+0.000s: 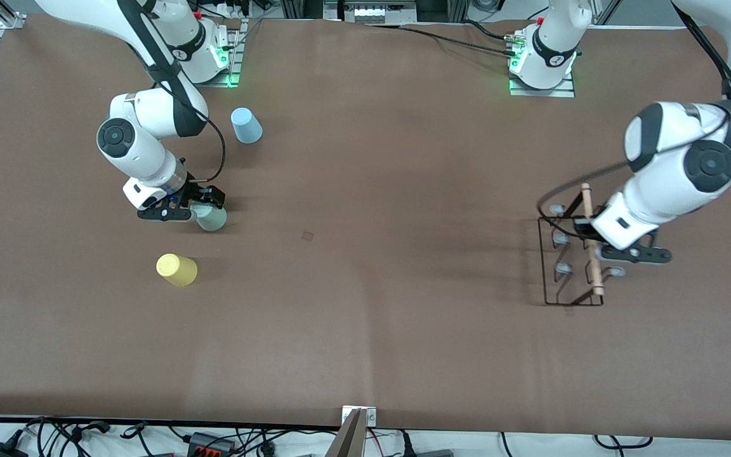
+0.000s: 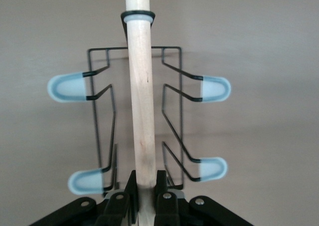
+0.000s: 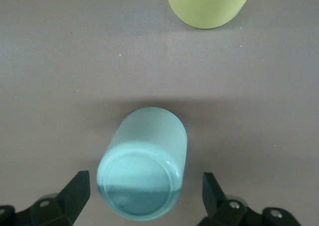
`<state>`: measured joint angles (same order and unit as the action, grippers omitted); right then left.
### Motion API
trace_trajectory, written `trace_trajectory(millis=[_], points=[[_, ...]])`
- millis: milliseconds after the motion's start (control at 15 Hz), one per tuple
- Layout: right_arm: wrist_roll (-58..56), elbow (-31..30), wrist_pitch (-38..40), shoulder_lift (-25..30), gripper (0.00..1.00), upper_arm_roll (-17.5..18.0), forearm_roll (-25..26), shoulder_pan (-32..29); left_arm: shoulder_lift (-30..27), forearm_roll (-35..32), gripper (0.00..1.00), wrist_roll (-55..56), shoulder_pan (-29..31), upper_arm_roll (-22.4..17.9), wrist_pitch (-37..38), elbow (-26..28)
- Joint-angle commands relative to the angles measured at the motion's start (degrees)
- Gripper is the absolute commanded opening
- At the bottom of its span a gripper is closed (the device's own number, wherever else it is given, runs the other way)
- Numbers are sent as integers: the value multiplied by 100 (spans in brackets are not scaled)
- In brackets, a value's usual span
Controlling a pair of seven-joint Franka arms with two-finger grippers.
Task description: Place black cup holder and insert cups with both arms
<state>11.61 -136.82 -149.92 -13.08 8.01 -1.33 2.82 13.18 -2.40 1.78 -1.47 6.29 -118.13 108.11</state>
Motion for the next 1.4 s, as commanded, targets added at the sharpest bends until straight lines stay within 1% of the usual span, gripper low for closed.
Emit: trace_trajectory(millis=[0,133,200,267,333,533,667,800,933,1000,1067,1133,1200,1267,1333], points=[[-18,-82,-116,33,100,25,28,-62,-26,-24,1,111,-37,792,422,-369],[-18,-82,-116,33,100,25,28,-62,149,-6,1,706,-116,1450,414,-492],[-18,-82,-125,25,100,25,28,-54,333,-6,1,1092,-212,1750,396,-623],[-18,-82,-151,-10,100,25,28,-54,596,-6,1,1575,-352,1927,387,-842],[-18,-82,-186,-37,100,25,28,-54,833,-15,1,2102,-615,1998,370,-1070],[-18,-73,-213,-72,99,25,28,-54,1510,-85,1,3369,-1406,1999,352,-1835],[-18,-73,-213,-72,78,25,28,-45,1827,-77,1,3714,-1680,1999,343,-2074],[-18,-55,-213,-81,58,25,28,-45,2004,-68,1,3978,-1847,1990,291,-2223],[-27,-29,-204,-81,40,25,19,-45,2127,-76,1,4303,-1961,1990,63,-2259],[-44,32,-169,-38,32,25,28,-45,2189,-77,1,4426,-2023,1990,-51,-2259],[-79,93,-134,24,28,25,28,-45,2233,-77,1,4497,-2032,1990,-157,-2259],[-88,146,40,155,28,25,19,-45,2277,-85,1,4550,-2032,1990,-227,-2259],[-88,295,303,261,27,25,28,-45,2286,-77,7,4576,-2032,1990,-228,-2259],[-80,435,636,392,27,25,28,-45,2277,-85,33,4577,-2024,1990,-228,-2259],[-71,602,962,524,27,25,28,-36,2260,-120,67,4559,-2024,1964,-228,-2259]])
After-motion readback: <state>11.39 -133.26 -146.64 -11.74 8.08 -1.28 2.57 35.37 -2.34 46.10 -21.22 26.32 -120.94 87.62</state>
